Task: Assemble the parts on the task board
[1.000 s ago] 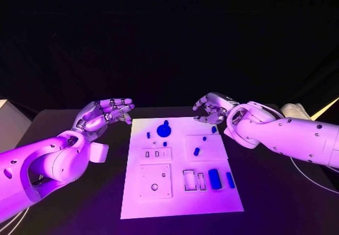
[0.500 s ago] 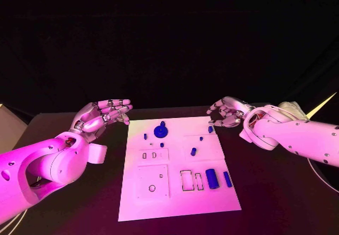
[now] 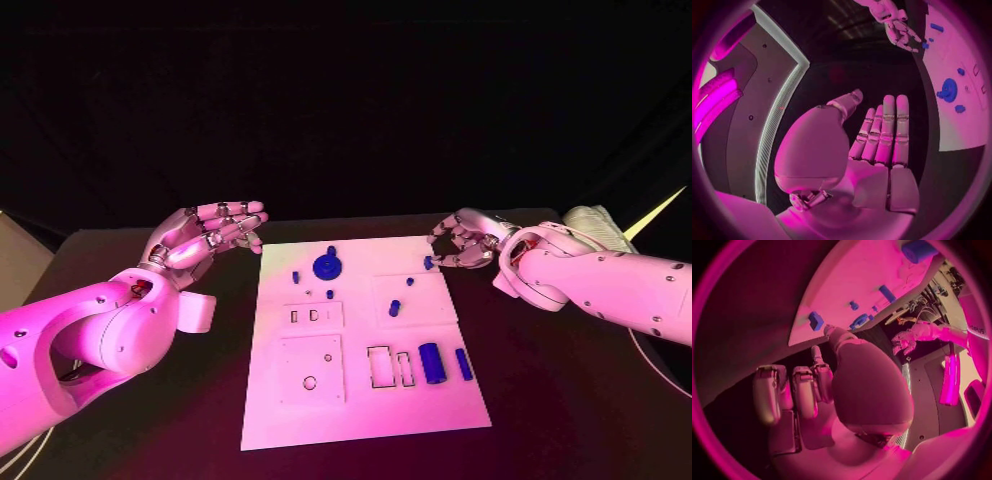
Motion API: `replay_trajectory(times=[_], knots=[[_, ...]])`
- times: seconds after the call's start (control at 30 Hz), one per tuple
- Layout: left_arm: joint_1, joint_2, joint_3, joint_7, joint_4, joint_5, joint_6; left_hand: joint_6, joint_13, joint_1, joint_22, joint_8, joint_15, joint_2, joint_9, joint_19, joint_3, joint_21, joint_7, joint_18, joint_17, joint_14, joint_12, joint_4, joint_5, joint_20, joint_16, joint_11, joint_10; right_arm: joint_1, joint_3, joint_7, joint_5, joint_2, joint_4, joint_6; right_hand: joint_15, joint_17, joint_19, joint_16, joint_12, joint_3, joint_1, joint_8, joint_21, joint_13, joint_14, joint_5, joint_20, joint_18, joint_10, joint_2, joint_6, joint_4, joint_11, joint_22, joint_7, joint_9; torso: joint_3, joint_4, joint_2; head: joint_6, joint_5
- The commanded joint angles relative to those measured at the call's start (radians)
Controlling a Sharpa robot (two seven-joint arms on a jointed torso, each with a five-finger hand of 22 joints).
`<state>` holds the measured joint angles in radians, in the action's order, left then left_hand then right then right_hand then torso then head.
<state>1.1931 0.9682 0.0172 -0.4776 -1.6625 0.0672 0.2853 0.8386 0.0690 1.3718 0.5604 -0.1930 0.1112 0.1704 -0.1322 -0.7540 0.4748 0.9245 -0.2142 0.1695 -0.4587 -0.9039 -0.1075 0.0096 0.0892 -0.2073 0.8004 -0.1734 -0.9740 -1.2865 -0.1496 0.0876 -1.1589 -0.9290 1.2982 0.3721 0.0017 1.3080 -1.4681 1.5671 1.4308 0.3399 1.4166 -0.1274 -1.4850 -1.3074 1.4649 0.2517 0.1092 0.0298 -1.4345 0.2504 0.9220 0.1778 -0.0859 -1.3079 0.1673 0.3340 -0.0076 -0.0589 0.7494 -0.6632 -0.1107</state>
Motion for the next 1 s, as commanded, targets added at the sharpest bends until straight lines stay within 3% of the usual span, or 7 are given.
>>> replay_trajectory(times=[0.03, 0.5, 0.9, 1.0], knots=[[0.001, -0.002, 0.001, -0.011, -0.001, -0.001, -0.018, -0.006, -0.001, -0.001, 0.002, -0.002, 0.000, -0.002, 0.001, 0.008, 0.006, 0.005, -0.021, 0.013, 0.002, 0.005, 0.003, 0.002, -0.004, -0.002, 0.006, -0.004, 0.006, 0.002, 0.000, 0.015, -0.015, 0.005, -0.009, -0.021, 0.009, 0.263, -0.053, 0.004, -0.006, 0.001, 0.007, 0.005, 0.002, -0.115, 0.106, -0.002, 0.004, -0.006, 0.007, 0.001, -0.010, -0.007, 0.001, -0.190, 0.002, -0.001, -0.0006, -0.0003, 0.000, -0.001, -0.001], [0.001, 0.000, 0.001, -0.010, 0.000, -0.001, -0.017, -0.006, -0.001, -0.001, 0.002, -0.002, 0.000, -0.002, 0.001, 0.008, 0.006, 0.005, -0.021, 0.013, 0.002, 0.005, 0.003, 0.002, -0.004, -0.002, 0.006, -0.004, 0.006, 0.018, -0.001, 0.016, -0.016, 0.023, -0.025, -0.039, 0.011, 0.263, -0.054, 0.004, -0.008, -0.005, 0.013, 0.012, 0.001, -0.113, 0.106, -0.001, 0.006, -0.006, 0.009, 0.003, -0.024, -0.011, -0.001, -0.191, 0.005, -0.005, -0.0010, 0.0006, 0.000, -0.008, 0.003], [0.001, 0.003, 0.001, -0.009, 0.000, -0.001, -0.015, -0.006, -0.001, -0.001, 0.002, -0.002, 0.000, -0.002, 0.001, 0.008, 0.006, 0.005, -0.021, 0.013, 0.002, 0.005, 0.003, 0.002, -0.004, -0.002, 0.006, -0.004, 0.006, 0.023, -0.001, 0.007, -0.020, 0.035, -0.039, -0.036, 0.010, 0.263, -0.059, 0.004, 0.004, 0.008, 0.020, 0.000, -0.008, -0.125, 0.106, 0.000, 0.006, -0.009, -0.004, -0.012, -0.004, -0.015, 0.001, -0.199, 0.003, -0.002, 0.0004, 0.0019, 0.001, -0.012, 0.005], [0.001, 0.003, 0.001, -0.009, 0.000, -0.001, -0.015, -0.006, -0.001, 0.000, 0.003, -0.002, 0.000, -0.003, 0.001, 0.010, 0.007, 0.007, -0.021, 0.013, 0.002, 0.006, 0.002, 0.001, -0.003, -0.003, 0.007, -0.004, 0.006, 0.023, -0.001, 0.005, -0.021, 0.038, -0.045, -0.036, 0.009, 0.263, -0.061, 0.004, 0.006, 0.018, 0.021, -0.004, -0.010, -0.127, 0.106, 0.000, 0.005, -0.009, -0.007, -0.019, 0.004, -0.016, 0.002, -0.201, 0.001, -0.002, -0.0008, 0.0021, 0.000, -0.013, 0.005]])
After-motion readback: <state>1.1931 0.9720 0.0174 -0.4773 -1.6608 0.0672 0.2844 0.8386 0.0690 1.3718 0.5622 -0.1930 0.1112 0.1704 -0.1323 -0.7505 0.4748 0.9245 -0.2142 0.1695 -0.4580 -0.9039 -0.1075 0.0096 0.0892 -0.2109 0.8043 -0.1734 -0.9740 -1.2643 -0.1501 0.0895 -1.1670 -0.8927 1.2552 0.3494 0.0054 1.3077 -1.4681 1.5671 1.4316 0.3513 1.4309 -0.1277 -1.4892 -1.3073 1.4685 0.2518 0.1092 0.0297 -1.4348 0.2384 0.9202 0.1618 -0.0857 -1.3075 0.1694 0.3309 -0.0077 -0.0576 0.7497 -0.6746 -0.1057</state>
